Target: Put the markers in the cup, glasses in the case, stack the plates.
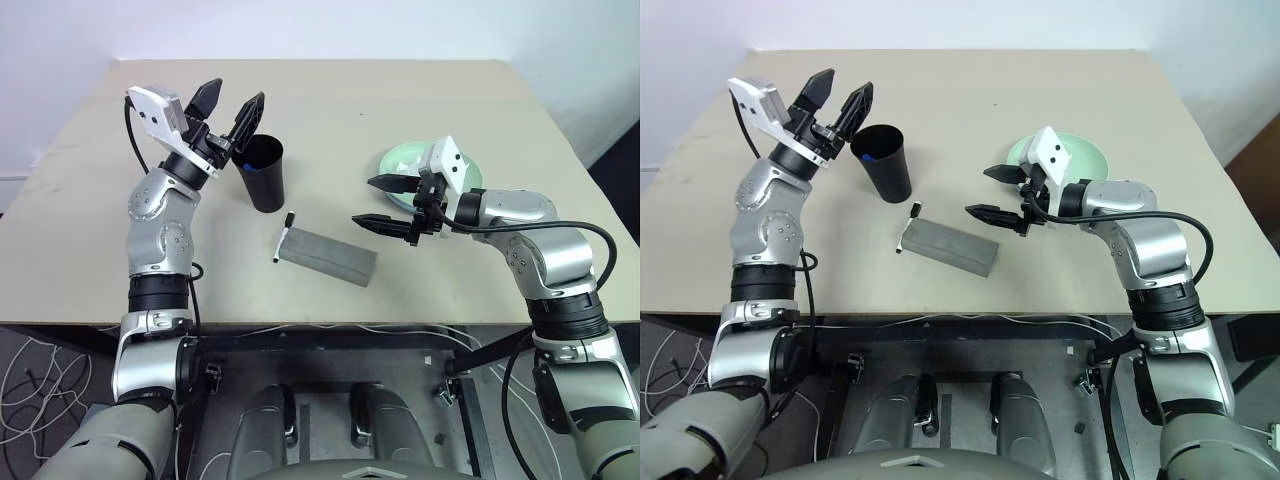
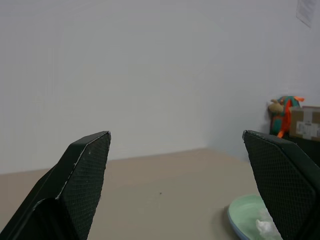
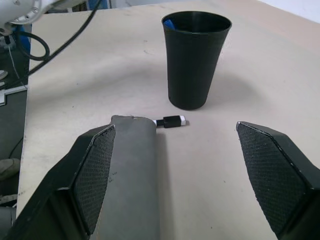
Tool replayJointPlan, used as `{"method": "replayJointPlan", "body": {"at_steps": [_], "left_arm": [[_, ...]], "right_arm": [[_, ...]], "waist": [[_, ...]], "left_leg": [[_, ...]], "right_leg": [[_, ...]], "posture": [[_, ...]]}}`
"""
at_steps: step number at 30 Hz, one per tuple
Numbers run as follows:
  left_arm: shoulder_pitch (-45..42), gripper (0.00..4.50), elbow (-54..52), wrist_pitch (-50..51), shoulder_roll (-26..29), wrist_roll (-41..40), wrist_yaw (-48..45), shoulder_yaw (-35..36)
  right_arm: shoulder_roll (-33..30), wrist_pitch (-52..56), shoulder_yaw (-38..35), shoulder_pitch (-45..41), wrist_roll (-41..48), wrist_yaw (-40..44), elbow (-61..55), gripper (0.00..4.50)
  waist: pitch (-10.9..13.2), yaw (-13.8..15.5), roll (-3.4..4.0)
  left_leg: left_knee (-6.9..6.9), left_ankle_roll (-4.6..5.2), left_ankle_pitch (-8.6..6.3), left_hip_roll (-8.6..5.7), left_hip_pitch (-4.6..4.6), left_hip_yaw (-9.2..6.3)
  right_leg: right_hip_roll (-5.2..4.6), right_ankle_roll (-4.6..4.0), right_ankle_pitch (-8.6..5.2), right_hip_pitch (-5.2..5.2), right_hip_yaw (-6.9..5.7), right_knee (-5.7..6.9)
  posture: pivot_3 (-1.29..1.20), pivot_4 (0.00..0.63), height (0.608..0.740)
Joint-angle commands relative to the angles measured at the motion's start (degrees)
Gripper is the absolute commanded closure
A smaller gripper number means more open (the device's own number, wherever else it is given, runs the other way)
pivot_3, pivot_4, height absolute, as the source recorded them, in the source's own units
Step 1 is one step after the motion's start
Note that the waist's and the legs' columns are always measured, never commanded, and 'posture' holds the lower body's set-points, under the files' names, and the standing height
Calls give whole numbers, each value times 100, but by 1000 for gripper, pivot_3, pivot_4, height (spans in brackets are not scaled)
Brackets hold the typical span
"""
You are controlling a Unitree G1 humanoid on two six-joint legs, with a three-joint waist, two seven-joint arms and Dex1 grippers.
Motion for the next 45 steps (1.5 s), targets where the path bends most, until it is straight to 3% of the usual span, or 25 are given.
{"method": "replayJointPlan", "body": {"at_steps": [1, 6, 9, 13, 15, 18, 28, 35, 45], "left_arm": [[398, 68, -1047, 907, 371, -188, 317, 35], [1292, 68, -2831, 2652, 891, -747, 665, -92], [1529, 68, -3589, 3881, 1161, -1477, 985, 51], [1695, 68, -4274, 5913, 2002, -2320, 1242, -48], [1738, 68, -4373, 6314, 1978, -2591, 1467, -13], [1742, 68, -4269, 6899, 1863, -2273, 2063, -332], [1200, 68, -3267, 6969, 1128, -1032, 2925, -1254], [793, 68, -2413, 6579, 628, -358, 2893, -1596], [610, 68, -2103, 6417, 460, 69, 2476, -1820]], "right_arm": [[-58, -96, -178, -63, 55, 22, -48, 407], [-36, -82, -172, -38, 61, -6, -8, 407], [-13, -101, -137, -36, 41, -3, 35, 407], [4, -118, -115, -84, 22, 28, 118, 407], [7, -130, -114, -123, 16, 43, 174, 407], [16, -180, -84, -146, -30, 48, 237, 407], [9, -109, -124, -90, 18, 5, 98, 407], [-123, 117, -217, 41, 130, -2, -180, 407], [-176, 144, -317, 240, 132, -146, -359, 407]], "waist": [[0, -21, 0], [0, -10, 0], [0, 28, -2], [0, -3, -2], [0, -5, 0], [0, 6, -1], [0, 9, -2], [-2, 144, -3], [-2, 144, -3]], "left_leg": [[-1, 0, 0, 1, 2, 1], [-3, -1, -1, 4, 4, 1], [-2, -9, -5, 4, 3, -1], [-1, -17, -10, 2, 8, -10], [-5, -18, -10, 3, 12, -10], [-6, -18, -10, 2, 13, -10], [-5, -18, -10, 0, 12, -8], [-5, -20, -11, -2, 20, -8], [-8, -18, -12, -6, 7, -7]], "right_leg": [[0, 0, 0, 0, 2, 1], [2, 0, 0, -1, 2, 3], [-2, -15, -9, 2, 2, -1], [-6, -1, -20, 4, 5, -3], [-2, 0, -21, 4, 6, -3], [-1, 0, -21, 6, 8, -3], [-2, -17, -10, 7, 8, -4], [-12, -15, -7, 10, 7, -5], [-35, -23, 10, 1, -7, -14]], "posture": [[0, 150, 713], [0, 150, 713], [0, 150, 713], [0, 150, 713], [0, 150, 713], [0, 150, 713], [0, 150, 713], [0, 150, 713], [0, 150, 713]]}}
